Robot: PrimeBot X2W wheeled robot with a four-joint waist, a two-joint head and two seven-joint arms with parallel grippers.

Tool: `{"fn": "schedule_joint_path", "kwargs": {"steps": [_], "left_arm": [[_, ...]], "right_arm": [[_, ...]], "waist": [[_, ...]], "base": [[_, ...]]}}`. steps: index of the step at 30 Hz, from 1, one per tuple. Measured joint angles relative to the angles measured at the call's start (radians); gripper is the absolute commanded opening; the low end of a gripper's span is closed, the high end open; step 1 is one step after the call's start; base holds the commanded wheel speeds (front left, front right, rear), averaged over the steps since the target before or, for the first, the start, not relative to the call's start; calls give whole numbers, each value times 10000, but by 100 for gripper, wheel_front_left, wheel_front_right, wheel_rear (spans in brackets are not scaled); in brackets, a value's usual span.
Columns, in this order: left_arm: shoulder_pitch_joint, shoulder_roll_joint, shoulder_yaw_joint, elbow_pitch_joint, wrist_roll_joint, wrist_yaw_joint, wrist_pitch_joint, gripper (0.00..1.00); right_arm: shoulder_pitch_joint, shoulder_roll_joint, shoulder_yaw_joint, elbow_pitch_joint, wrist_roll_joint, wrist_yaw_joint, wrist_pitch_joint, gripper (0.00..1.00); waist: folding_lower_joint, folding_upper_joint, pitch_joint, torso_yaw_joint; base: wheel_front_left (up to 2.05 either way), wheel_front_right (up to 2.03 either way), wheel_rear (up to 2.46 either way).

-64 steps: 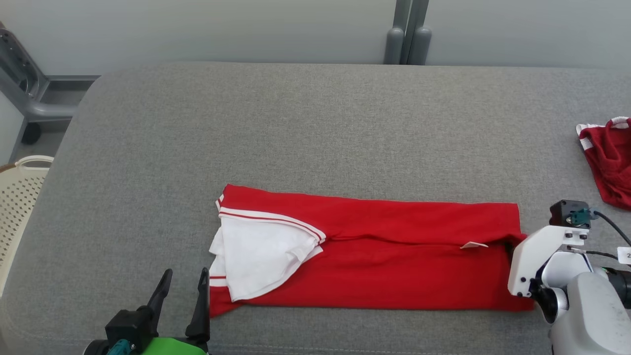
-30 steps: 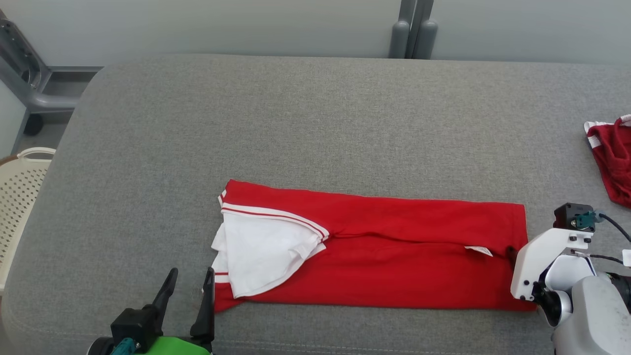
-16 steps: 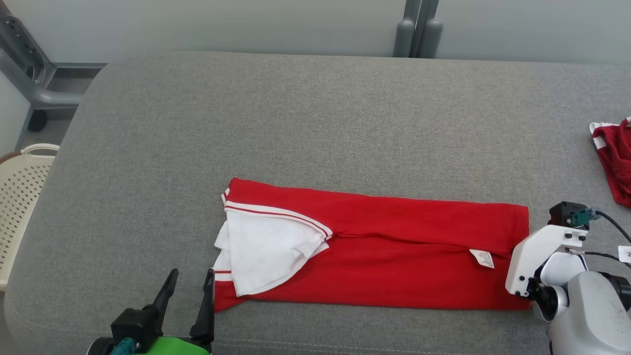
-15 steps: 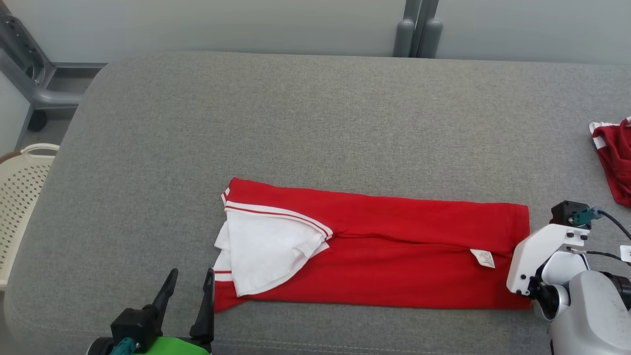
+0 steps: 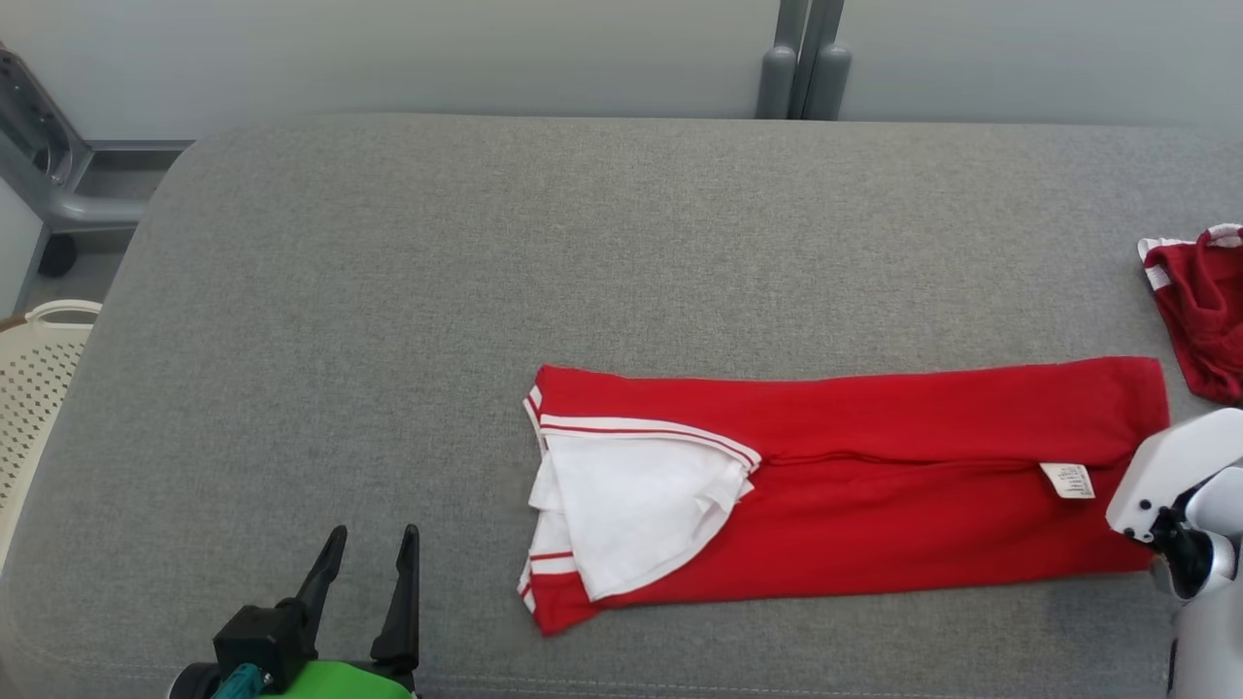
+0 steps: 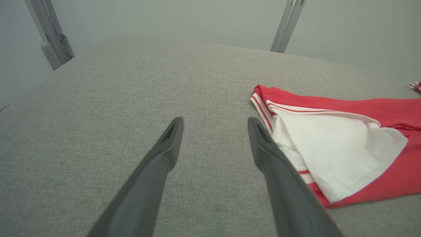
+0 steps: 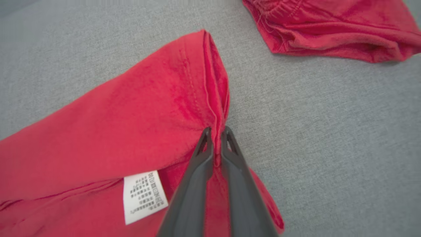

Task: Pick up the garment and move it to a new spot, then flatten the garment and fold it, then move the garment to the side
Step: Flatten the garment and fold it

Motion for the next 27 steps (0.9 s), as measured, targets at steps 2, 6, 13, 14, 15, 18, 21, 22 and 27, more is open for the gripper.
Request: {"fn": "schedule_joint_path", "kwargs": {"steps": [2,6,13,14,15,18,21,22,27], "left_arm": [[1,-8,6,-6,0,0,0,100],[1,-19,-2,8,0,0,0,100],[12,-61,-6,29,-2,0,0,100],[12,-61,-17,42,-2,0,0,100],[12,-61,-27,54,-2,0,0,100],[12,-61,-77,86,-4,0,0,100],[12,-61,-130,125,-4,0,0,100],[10,-61,-132,136,-4,0,0,100],[8,-54,-194,148,-6,0,0,100]], "right_arm": [[141,0,-232,-405,-142,0,221,0],[383,-2,-474,-1141,-305,-2,566,0],[802,-13,-245,-2464,-445,-2,1338,0],[848,-21,-119,-2573,-395,-2,1494,0],[910,-19,46,-2681,-372,-2,1605,0],[1057,-23,744,-2928,-15,-6,1931,0],[1138,-21,1649,-3200,203,-6,2171,0],[1166,-29,1987,-3262,199,-6,2320,0],[1249,-21,3745,-3198,815,-6,2635,0]], "waist": [[0,0,-24,-22],[0,0,-69,-45],[0,0,-181,-99],[0,0,-202,-98],[0,0,-224,-95],[0,0,-287,-61],[0,0,-352,-8],[0,0,-369,17],[0,0,-449,173]], "base": [[0,0,0],[0,0,0],[0,0,0],[0,0,0],[0,0,0],[0,0,0],[0,0,0],[0,0,0],[0,0,0]]}}
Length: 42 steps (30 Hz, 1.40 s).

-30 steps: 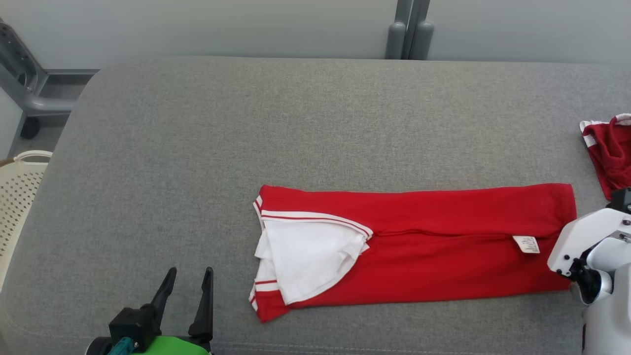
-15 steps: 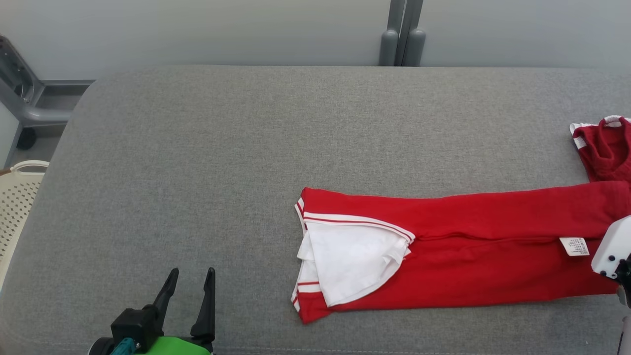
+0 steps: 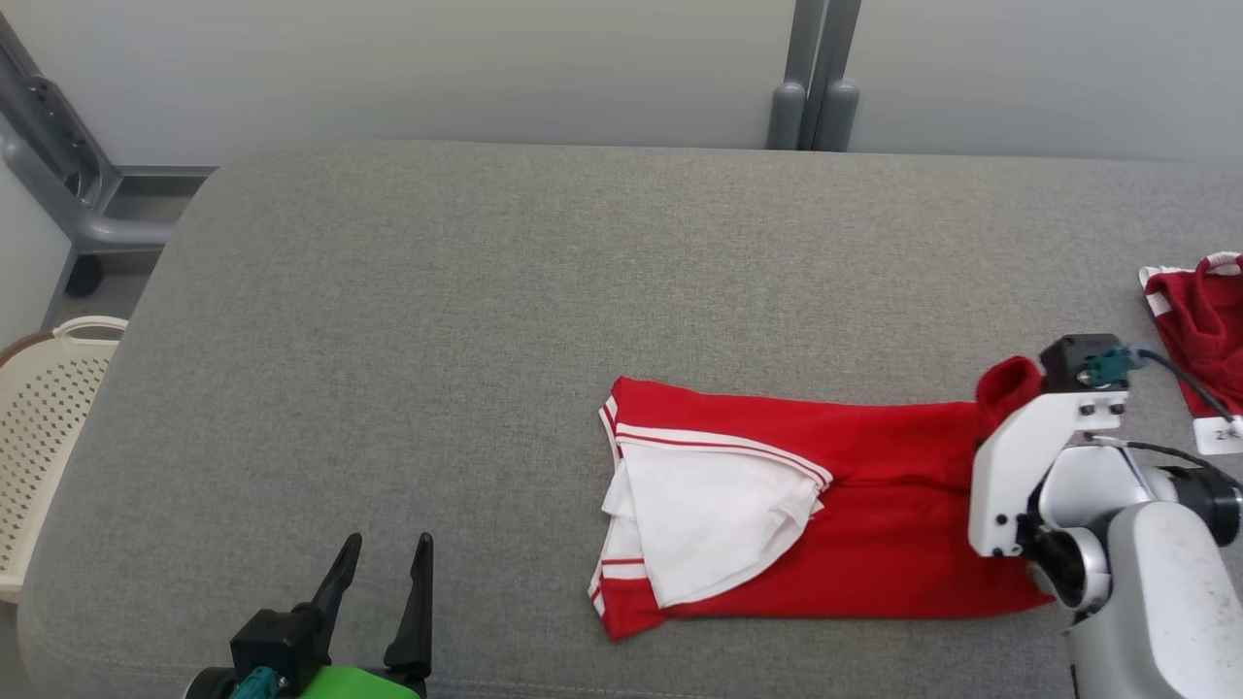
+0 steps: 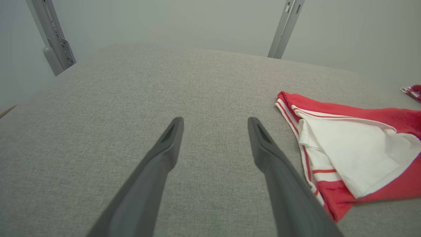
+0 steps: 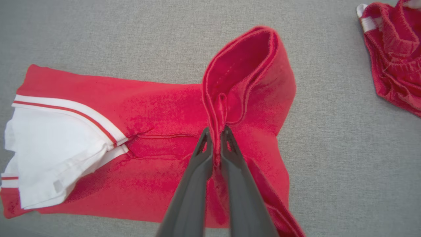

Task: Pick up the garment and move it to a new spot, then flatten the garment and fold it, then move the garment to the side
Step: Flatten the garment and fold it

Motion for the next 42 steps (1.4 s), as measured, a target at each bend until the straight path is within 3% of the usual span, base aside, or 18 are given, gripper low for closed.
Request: {"fn": "schedule_joint_path", "kwargs": {"steps": [7,20,42], "left_arm": [[-7,33,-238,84,0,0,0,100],[23,128,-669,167,-17,0,0,100],[-324,127,-1302,334,-102,0,0,100]], "right_arm": [[-500,2,2000,1097,1206,0,-222,0],[-1908,-2,4033,3653,3298,-4,-1471,0],[-3944,-2,6025,7605,5402,-4,-3294,0]], "waist": [[0,0,-105,306],[0,0,-301,1130],[0,0,28,2344]], "base": [[0,0,0],[0,0,0],[0,0,0]]}}
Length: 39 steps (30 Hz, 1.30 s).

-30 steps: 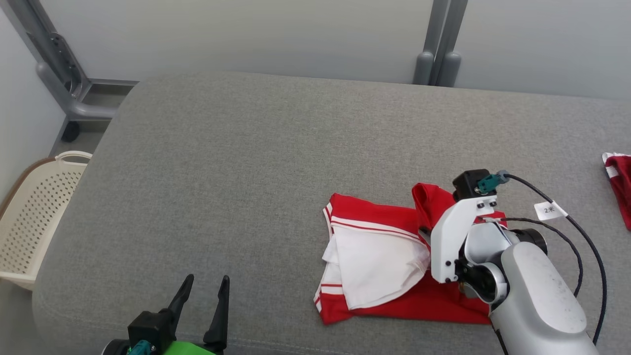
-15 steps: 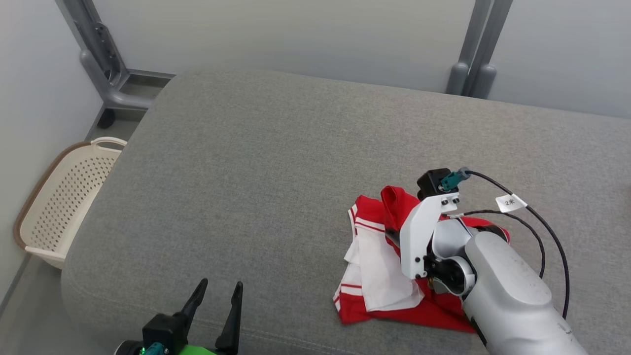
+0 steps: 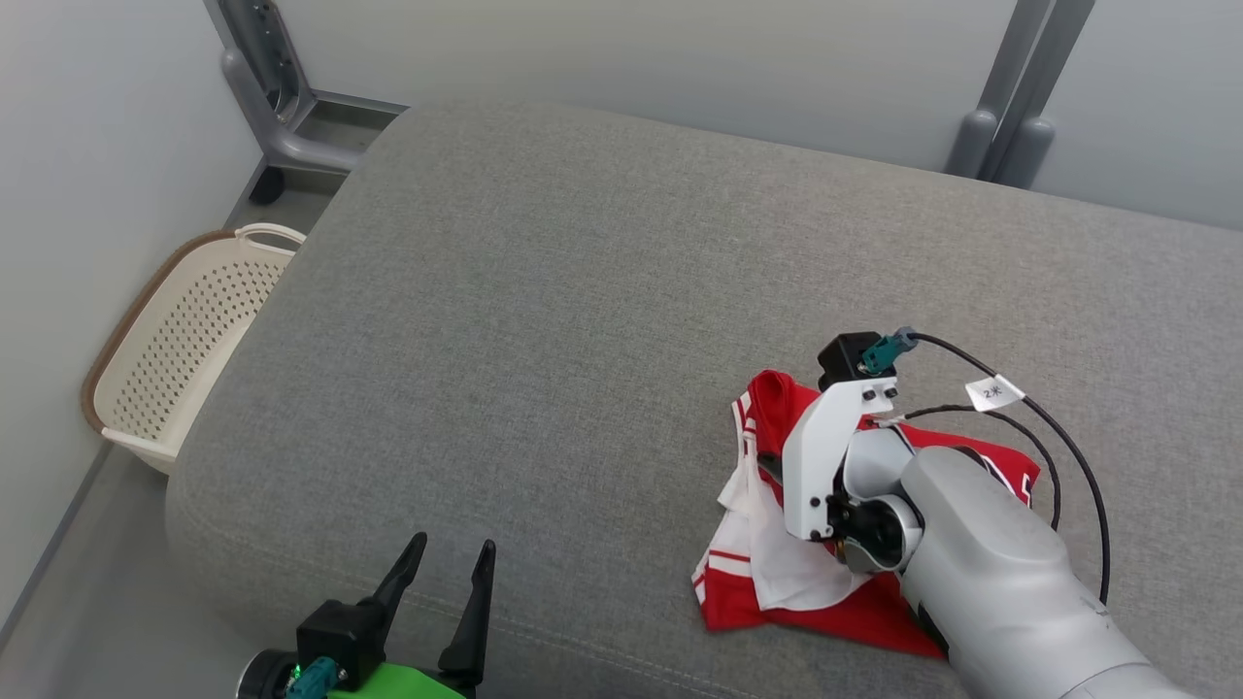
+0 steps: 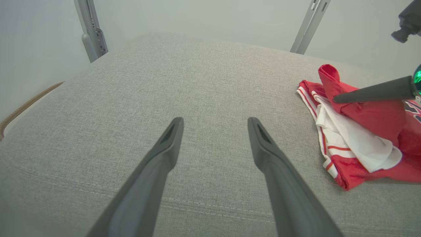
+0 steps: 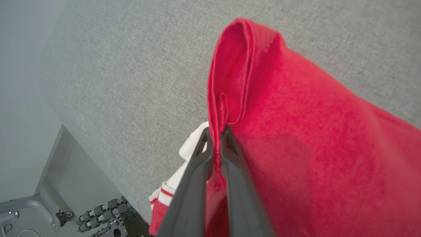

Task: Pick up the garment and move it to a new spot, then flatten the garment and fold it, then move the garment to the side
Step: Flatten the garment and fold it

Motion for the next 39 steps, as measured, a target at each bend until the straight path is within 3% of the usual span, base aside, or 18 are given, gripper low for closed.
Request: {"fn": "schedule_joint_path", "kwargs": {"steps": [2,3,4,7,14,25,30,39], "left_arm": [[-27,0,25,8,-29,0,0,100],[-32,0,44,10,-31,0,0,100],[-34,0,71,17,-42,0,0,100],[-35,2,209,35,-58,0,0,100],[-31,-8,385,21,-58,0,0,100],[96,-29,583,-15,-29,0,0,100],[185,-35,625,-25,-23,0,0,100],[202,-31,702,-140,10,0,0,100]], "right_arm": [[-49,2,272,136,251,0,-67,0],[-76,0,420,155,408,0,-67,60],[-104,0,531,155,616,0,-69,100],[-136,15,907,73,1264,0,-86,100],[-697,6,1049,105,1363,0,-903,100],[-484,-4,669,-267,-646,0,-1488,100],[805,-10,552,-1563,-1425,0,-1200,100],[3644,-36,100,-5168,-3147,0,-94,100]], "waist": [[0,0,57,50],[0,0,79,63],[0,0,92,61],[0,0,77,-11],[0,0,-46,-380],[0,0,-379,-973],[0,0,-532,-1182],[0,0,-440,-1400]], "base": [[0,0,0],[0,0,0],[0,0,0],[0,0,0],[0,0,0],[0,0,0],[0,0,0],[0,0,0]]}}
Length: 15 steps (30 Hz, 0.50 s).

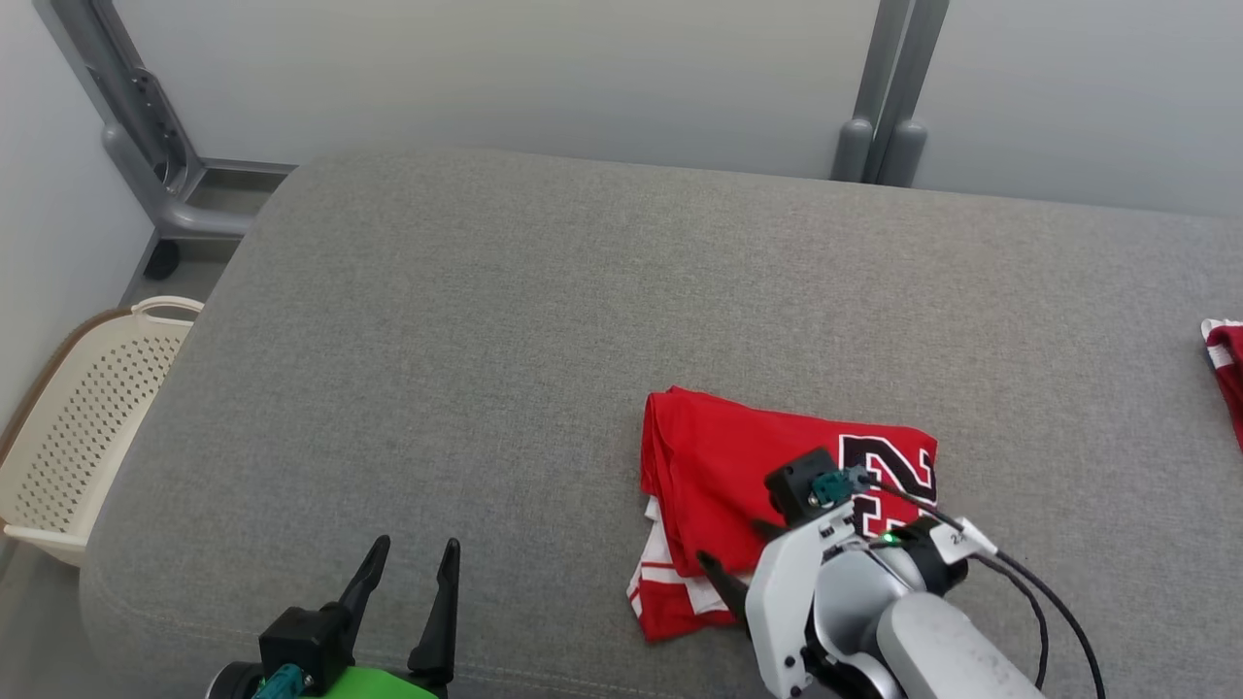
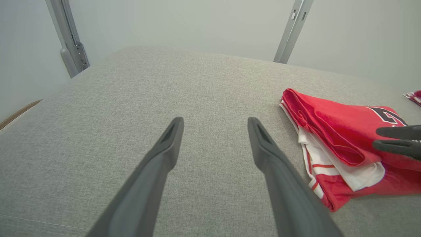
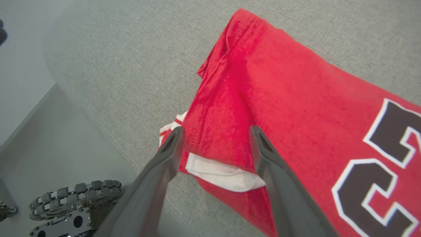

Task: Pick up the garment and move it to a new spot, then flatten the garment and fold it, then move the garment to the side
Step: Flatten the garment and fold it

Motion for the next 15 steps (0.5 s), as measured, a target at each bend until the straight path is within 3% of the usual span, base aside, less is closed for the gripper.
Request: {"fn": "schedule_joint_path", "kwargs": {"steps": [6,15], "left_arm": [[-21,-10,-63,27,0,0,0,100],[-69,-4,-198,109,-4,0,0,100]], "right_arm": [[1034,17,4,-1432,-920,0,251,100],[1152,27,150,-1616,-1551,0,230,100]], "waist": [[-1,0,166,-1],[-1,0,260,211]], "base": [[0,0,0],[0,0,0]]}}
